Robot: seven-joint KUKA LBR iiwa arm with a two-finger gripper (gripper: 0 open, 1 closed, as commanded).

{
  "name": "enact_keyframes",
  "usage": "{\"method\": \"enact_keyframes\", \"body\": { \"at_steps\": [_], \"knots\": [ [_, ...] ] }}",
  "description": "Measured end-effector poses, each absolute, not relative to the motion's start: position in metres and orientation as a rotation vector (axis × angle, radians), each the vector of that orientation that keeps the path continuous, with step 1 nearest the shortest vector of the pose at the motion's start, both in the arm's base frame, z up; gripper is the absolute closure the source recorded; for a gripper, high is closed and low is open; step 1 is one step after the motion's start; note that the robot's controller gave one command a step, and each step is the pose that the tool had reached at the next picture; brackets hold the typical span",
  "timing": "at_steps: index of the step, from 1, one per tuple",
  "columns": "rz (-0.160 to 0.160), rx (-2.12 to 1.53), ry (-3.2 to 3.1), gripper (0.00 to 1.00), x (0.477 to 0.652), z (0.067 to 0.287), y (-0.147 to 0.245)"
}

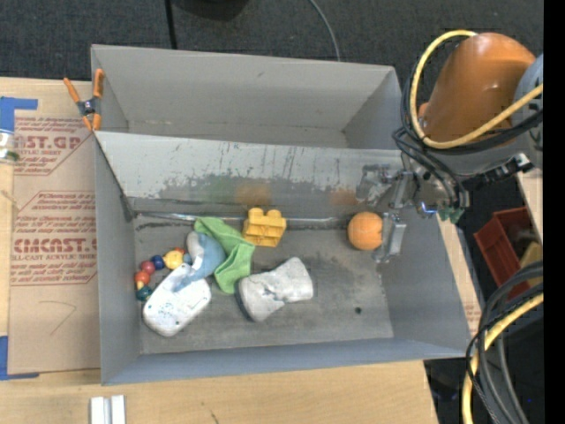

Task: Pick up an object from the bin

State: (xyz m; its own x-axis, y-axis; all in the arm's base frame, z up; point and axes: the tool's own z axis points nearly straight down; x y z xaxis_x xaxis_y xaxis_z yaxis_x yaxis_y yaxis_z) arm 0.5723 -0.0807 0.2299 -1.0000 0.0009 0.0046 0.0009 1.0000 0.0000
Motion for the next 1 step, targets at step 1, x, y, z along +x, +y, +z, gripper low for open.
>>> {"method": "enact_keyframes", "body": {
  "at_steps": [1],
  "knots": [
    [0.002, 0.000, -3.145, 0.00, 0.5735, 0.2350, -0.0802]
  ]
}}
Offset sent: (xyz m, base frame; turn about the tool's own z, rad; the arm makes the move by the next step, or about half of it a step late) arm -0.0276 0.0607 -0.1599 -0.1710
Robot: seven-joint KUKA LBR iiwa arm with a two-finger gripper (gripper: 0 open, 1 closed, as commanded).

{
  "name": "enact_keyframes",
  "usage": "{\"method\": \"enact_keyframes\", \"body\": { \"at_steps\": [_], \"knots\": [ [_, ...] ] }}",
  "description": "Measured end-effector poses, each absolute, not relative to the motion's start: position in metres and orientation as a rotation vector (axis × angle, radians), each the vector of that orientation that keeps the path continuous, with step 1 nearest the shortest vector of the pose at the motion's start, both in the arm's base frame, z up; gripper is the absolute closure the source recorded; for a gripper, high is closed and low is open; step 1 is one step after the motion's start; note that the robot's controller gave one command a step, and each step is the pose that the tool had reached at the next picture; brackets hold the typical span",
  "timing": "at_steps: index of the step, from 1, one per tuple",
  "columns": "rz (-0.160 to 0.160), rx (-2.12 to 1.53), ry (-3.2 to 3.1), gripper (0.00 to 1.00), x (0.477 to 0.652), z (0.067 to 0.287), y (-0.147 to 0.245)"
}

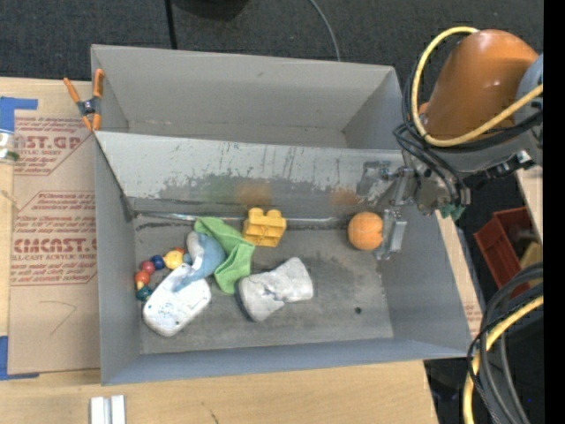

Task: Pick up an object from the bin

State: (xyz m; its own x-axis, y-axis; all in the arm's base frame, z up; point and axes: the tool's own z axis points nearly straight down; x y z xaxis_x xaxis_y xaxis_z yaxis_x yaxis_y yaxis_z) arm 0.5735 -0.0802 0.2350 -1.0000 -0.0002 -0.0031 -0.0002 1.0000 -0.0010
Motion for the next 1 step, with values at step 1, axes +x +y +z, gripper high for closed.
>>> {"method": "enact_keyframes", "body": {
  "at_steps": [1],
  "knots": [
    [-0.002, -0.098, 3.134, 0.00, 0.5637, 0.1749, -0.0583]
  ]
}}
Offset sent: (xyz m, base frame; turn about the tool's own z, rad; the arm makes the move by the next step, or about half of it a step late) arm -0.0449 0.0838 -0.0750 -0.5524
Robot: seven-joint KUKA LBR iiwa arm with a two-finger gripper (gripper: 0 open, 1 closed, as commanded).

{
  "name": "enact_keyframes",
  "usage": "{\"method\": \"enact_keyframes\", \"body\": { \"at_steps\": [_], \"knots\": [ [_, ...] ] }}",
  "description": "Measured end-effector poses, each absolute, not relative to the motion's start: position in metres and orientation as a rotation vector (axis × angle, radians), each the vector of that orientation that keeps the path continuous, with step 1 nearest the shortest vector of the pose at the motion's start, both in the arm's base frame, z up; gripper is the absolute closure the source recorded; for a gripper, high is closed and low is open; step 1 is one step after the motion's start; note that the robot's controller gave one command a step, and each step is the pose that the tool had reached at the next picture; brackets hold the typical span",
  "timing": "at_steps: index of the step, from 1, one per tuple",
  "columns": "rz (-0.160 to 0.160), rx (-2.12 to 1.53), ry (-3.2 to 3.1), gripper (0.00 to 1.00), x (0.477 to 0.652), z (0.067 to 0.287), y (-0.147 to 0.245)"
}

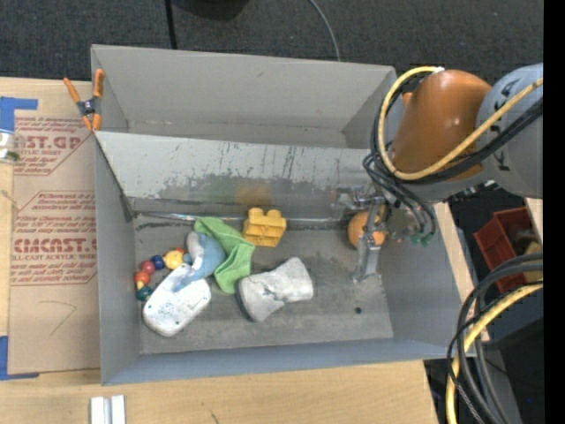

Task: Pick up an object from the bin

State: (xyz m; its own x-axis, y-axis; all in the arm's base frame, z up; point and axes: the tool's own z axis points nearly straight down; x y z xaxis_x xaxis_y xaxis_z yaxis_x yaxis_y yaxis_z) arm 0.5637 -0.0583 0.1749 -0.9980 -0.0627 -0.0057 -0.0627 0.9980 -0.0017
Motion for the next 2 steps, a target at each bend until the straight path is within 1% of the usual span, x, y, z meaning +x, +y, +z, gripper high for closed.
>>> {"method": "enact_keyframes", "body": {
  "at_steps": [1, 2],
  "knots": [
    [-0.001, -0.571, 3.090, 0.00, 0.543, 0.153, -0.022],
    [-0.002, -0.766, 3.041, 0.00, 0.542, 0.126, -0.005]
  ]
}}
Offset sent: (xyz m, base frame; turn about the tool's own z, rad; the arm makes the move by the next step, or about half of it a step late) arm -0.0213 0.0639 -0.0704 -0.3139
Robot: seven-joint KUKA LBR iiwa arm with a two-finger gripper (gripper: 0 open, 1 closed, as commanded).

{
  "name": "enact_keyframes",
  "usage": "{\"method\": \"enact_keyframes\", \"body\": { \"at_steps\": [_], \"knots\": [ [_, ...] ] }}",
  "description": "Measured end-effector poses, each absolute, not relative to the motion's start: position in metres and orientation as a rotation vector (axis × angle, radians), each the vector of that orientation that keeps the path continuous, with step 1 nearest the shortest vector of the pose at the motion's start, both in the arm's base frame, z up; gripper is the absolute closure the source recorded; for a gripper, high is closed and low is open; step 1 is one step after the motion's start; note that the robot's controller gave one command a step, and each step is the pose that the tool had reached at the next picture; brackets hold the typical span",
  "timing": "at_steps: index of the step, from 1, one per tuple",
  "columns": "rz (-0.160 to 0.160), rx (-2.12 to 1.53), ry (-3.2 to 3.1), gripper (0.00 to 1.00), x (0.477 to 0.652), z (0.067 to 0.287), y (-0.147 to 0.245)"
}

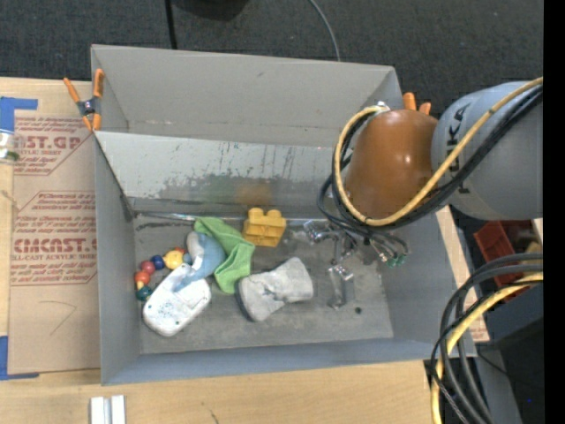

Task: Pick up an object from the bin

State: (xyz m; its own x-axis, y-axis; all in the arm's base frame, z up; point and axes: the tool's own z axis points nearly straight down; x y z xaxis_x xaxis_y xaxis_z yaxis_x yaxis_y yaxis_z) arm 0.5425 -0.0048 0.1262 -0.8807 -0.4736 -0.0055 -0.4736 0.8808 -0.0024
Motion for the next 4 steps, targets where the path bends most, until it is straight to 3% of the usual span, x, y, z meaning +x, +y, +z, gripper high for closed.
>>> {"method": "enact_keyframes", "body": {
  "at_steps": [1, 2, 4],
  "knots": [
    [-0.001, -0.712, 3.057, 0.00, 0.545, 0.096, 0.016],
    [0.000, -1.048, 2.955, 1.00, 0.538, 0.070, 0.034],
    [0.001, -1.049, 2.958, 1.00, 0.537, 0.073, 0.034]
  ]
}}
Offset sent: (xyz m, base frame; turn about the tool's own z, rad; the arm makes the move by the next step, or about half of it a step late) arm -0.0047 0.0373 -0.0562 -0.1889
